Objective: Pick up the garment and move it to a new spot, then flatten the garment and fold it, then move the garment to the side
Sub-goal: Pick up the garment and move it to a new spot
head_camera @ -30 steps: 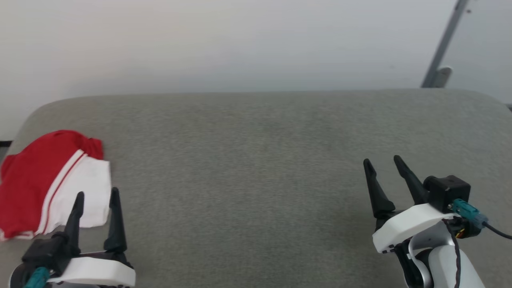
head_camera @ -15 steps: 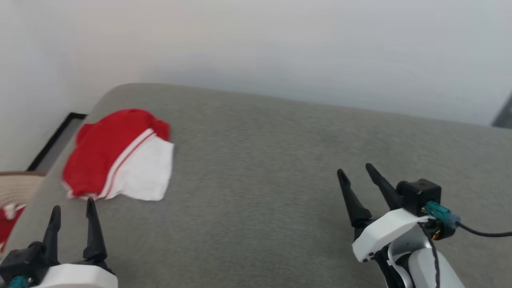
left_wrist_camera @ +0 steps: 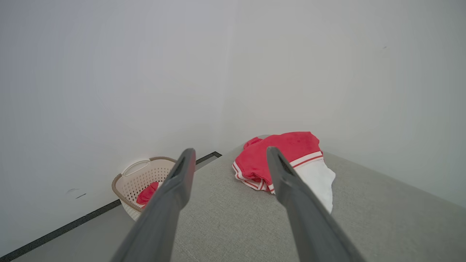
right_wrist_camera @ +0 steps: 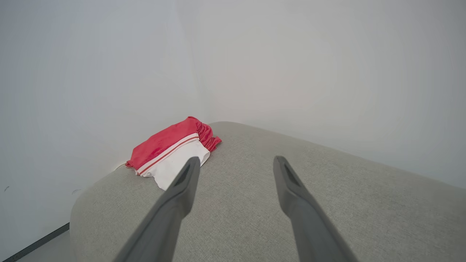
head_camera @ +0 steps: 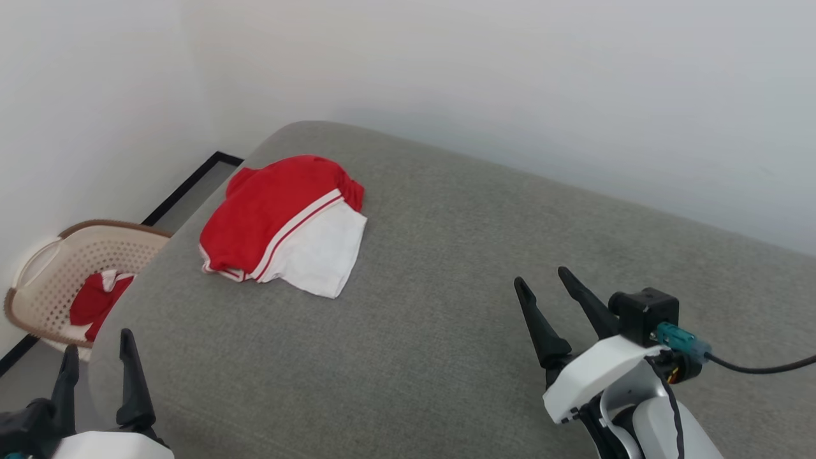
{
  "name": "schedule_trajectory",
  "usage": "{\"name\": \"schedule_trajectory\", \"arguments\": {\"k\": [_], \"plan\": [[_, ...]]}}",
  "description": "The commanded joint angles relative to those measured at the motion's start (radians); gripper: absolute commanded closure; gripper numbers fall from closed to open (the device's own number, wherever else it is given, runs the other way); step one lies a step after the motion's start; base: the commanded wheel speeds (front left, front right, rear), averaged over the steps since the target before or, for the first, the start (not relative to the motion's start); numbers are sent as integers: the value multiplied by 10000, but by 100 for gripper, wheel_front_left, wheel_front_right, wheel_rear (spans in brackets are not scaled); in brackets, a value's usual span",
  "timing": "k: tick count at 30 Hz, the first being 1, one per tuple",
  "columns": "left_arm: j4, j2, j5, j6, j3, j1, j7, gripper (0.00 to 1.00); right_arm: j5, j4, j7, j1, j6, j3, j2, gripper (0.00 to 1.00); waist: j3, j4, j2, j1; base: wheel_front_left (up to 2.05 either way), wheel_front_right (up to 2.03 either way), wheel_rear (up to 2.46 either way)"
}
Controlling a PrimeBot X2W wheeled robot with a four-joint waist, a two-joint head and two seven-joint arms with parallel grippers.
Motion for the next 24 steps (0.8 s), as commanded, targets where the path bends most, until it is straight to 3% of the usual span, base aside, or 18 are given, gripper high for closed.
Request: {"name": "schedule_trajectory", "arguments": {"k": [1, 8, 15, 24], "plan": [[-42, -5, -112, 29, 29, 49, 6, 0, 60, 15, -33, -120, 1, -1, 24, 0, 46, 79, -1, -1, 0, 0, 0], [183, -37, -343, -64, -75, -726, 64, 0, 9, -36, 115, -213, 1, -209, -66, 0, 417, 78, -1, -1, 0, 0, 0], [795, 252, -464, -267, -160, -2149, -26, 0, -265, -345, 348, -498, 1, -426, -201, 0, 1129, -559, -1, -1, 0, 0, 0], [2763, 906, -559, -718, -208, -4461, -350, 0, -705, -1121, 770, -1127, 1, -723, -406, 0, 2672, -1571, -1, -1, 0, 0, 0]]}}
